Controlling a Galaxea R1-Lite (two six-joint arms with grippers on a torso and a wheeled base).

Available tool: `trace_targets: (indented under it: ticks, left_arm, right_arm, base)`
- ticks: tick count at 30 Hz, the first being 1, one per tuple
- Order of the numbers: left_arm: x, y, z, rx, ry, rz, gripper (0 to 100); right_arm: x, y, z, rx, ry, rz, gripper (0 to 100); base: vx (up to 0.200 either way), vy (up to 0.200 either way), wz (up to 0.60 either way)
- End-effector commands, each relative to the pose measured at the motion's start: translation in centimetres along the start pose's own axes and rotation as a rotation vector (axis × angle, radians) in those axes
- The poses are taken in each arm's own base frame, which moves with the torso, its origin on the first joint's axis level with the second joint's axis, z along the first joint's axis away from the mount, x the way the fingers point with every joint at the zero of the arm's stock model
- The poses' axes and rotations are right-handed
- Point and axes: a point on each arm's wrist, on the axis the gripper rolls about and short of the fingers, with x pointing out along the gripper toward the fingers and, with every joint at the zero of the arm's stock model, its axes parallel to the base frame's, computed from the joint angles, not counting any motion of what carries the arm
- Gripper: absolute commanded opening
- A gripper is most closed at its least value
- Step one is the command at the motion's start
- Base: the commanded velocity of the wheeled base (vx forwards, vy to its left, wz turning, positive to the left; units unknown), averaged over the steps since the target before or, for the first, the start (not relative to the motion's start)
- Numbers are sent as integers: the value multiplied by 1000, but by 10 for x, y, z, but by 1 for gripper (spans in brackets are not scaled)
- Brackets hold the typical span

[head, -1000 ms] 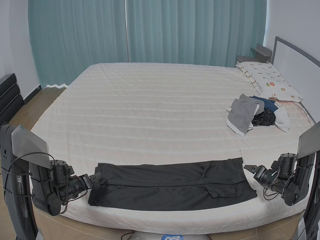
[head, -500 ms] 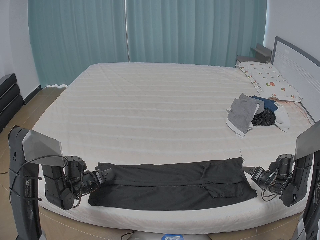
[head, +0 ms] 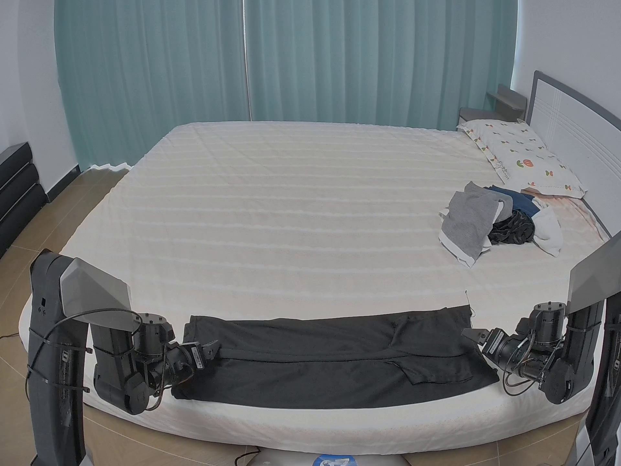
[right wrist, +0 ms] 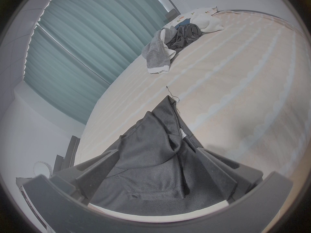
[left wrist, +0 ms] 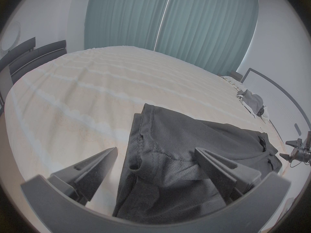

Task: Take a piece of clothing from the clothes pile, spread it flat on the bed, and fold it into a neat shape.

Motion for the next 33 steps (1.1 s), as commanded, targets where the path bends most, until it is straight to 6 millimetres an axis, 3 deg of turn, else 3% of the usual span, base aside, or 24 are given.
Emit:
trace_targets:
  ticks: [1,4,5,16,27,33]
  left_arm:
    - [1,-3,-5,7,17,-6,100]
    - [2,-5,-4,10,7,-12,100]
    - [1,-6,-3,10,3,-10,0]
    - [-2,-1,-6,-11,20,7,0]
    - [-14,13,11,-52,-25,33,0]
    - [-13,13,11,-55,-22,36,0]
  right_arm:
    - [1,0,-2,-3,3,2,100]
    - [1,0,-2,-4,2,4,100]
    - [1,1,-3,-6,7,5,100]
    - [1,1,-3,-3,6,4,100]
    - [0,0,0,11,-4,4,100]
    - [0,-1,0,13,-5,2,100]
  base:
    - [0,0,0]
    - [0,0,0]
    - [0,0,0]
    - [0,0,0]
    - [0,0,0]
    - [0,0,0]
